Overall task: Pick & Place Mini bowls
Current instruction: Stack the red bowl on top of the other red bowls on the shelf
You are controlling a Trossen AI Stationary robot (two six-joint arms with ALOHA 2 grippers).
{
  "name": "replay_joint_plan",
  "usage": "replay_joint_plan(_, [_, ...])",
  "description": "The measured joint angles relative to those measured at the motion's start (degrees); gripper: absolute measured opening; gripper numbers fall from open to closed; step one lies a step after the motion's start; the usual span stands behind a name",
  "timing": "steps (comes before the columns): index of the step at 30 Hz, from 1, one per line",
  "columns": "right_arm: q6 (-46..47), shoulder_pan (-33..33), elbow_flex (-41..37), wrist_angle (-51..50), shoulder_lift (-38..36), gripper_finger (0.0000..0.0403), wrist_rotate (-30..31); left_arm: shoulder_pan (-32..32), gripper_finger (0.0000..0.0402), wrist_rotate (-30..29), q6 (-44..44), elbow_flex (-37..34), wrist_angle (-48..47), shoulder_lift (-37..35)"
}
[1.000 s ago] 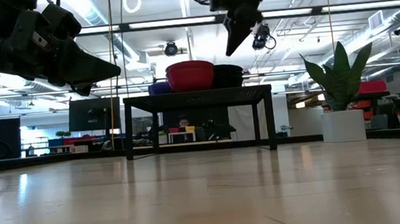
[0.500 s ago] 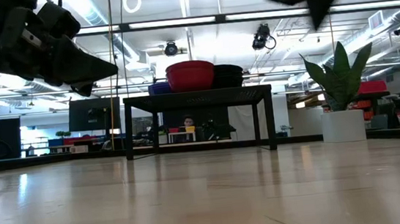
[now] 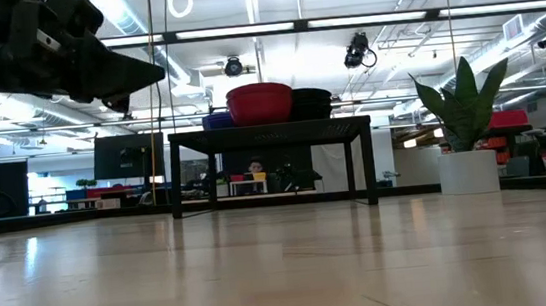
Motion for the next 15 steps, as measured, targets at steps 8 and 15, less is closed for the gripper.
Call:
replay_joint_plan(8, [5.02,4.82,-3.96,1.91,3.47,0.0183,0.02,0.05,0.0014,-0.63,7.69,0.01,1.91,0.00])
replay_joint_plan(15, [3.49,5.06,-5.45,2.52,5.42,0.0170,0.13,0.05,0.0014,-1.55,10.47,0.04,2.87,-0.02])
